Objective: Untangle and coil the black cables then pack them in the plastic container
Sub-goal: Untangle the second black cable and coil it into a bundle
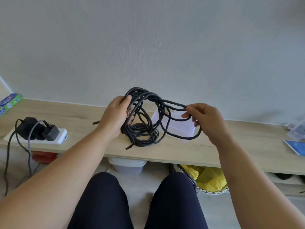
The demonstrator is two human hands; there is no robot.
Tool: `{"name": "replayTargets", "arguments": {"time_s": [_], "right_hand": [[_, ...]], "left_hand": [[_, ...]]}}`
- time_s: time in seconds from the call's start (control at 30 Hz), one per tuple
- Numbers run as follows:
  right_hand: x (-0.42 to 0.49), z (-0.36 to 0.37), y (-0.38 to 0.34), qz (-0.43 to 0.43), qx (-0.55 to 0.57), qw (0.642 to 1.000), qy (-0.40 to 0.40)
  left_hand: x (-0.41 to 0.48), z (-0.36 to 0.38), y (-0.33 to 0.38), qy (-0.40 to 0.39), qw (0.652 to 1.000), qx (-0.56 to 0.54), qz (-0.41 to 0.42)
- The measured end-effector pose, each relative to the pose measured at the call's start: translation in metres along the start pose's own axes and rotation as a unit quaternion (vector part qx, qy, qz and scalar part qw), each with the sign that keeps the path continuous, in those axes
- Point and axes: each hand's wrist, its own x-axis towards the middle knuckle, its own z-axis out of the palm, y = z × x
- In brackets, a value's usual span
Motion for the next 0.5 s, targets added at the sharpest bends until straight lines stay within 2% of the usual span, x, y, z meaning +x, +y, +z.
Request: {"name": "replayTargets", "arguments": {"time_s": [0.1, 0.17, 0.23, 0.3, 0.37, 0.5], "right_hand": [[0.004, -0.004, -0.004, 0.017, 0.041, 0.999, 0.002], [0.004, -0.005, -0.005, 0.028, 0.081, 0.996, -0.004], [0.005, -0.008, -0.001, 0.043, 0.059, 0.996, -0.045], [0.005, -0.011, 0.003, 0.066, -0.065, 0.989, -0.113], [0.005, -0.007, 0.000, 0.067, -0.142, 0.979, -0.133], [0.008, 0.019, -0.016, 0.018, -0.038, 0.994, -0.097]], "left_hand": [[-0.002, -0.005, 0.006, -0.053, 0.998, 0.024, 0.013], [-0.001, -0.008, 0.006, -0.056, 0.998, 0.020, 0.023], [-0.002, -0.009, 0.003, -0.039, 0.994, 0.075, 0.063], [-0.005, -0.005, 0.002, -0.024, 0.973, 0.189, 0.127], [-0.009, -0.002, 0.001, -0.048, 0.949, 0.249, 0.186], [-0.018, 0.007, -0.006, -0.164, 0.910, 0.284, 0.253]]}}
